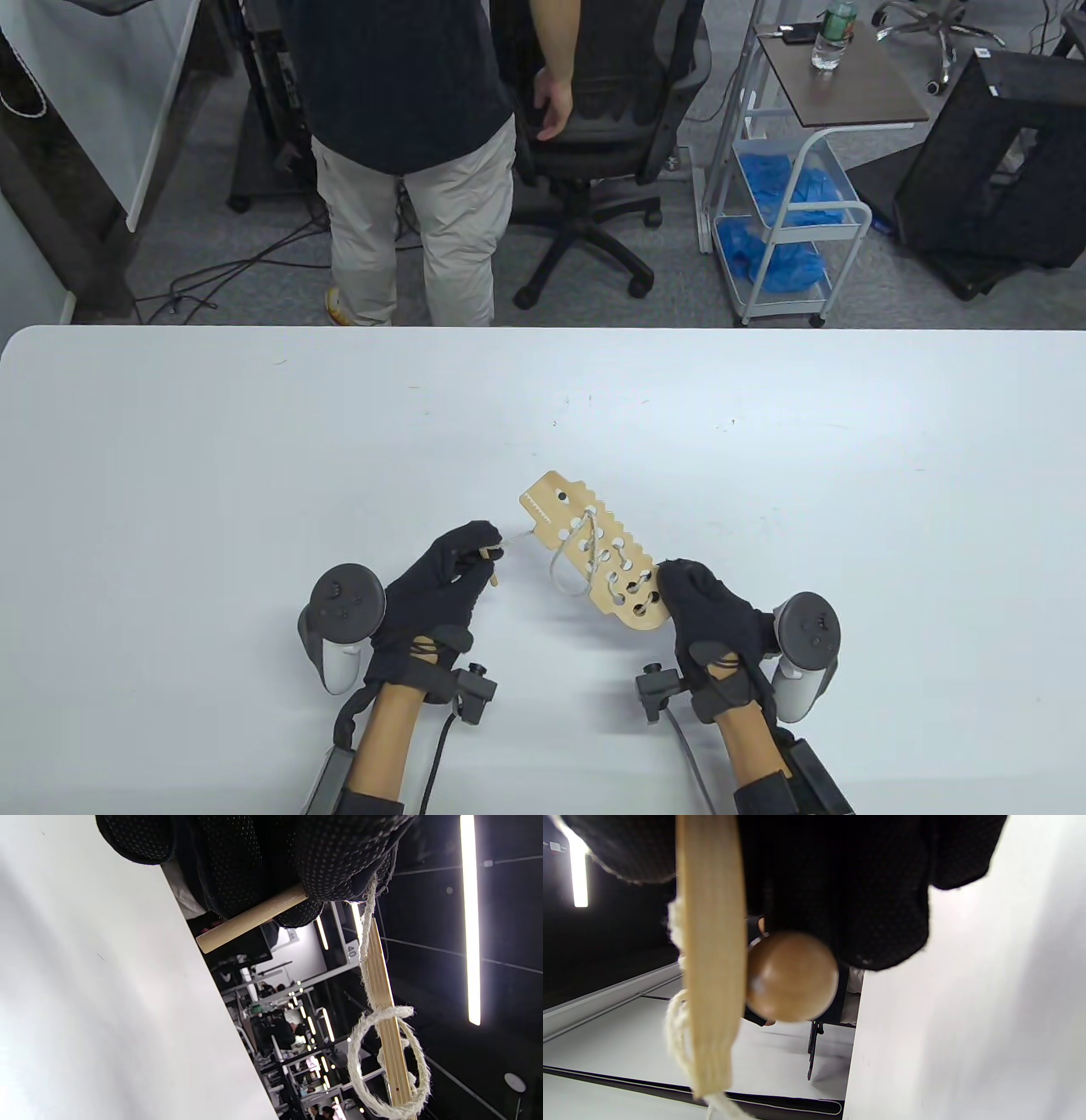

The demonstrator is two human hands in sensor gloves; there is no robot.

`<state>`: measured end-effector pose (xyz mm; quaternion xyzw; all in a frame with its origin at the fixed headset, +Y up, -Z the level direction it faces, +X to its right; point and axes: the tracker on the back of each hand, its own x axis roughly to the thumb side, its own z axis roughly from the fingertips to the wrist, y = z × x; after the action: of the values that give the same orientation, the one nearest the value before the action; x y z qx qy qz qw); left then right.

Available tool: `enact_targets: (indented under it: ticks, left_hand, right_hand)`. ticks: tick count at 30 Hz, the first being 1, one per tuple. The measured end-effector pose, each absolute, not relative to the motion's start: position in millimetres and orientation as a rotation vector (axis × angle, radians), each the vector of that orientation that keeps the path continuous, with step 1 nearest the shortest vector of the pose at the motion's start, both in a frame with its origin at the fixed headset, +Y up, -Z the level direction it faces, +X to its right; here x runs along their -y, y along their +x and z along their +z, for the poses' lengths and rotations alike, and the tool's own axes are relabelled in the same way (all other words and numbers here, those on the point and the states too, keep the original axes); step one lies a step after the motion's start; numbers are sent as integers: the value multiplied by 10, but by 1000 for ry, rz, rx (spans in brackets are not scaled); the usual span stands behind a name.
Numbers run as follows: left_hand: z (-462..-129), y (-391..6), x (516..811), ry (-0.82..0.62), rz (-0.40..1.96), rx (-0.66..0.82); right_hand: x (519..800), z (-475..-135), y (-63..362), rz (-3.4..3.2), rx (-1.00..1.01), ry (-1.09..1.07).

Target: Remove rope from all holes on crocodile lacing toy

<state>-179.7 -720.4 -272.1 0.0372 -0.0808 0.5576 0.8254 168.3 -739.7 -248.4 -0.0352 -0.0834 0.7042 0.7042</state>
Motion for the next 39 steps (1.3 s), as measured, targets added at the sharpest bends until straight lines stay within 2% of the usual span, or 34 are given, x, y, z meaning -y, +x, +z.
enact_targets:
  ticks: [9, 39]
  left_hand:
    - [-2720, -1859, 7195, 121, 1170, 132]
    - [-2694, -1929, 7176, 132, 1173, 46]
  right_hand:
    - [7423, -2489, 1807, 1535, 206, -154]
    - [7520, -2453, 2131, 1364, 251, -374]
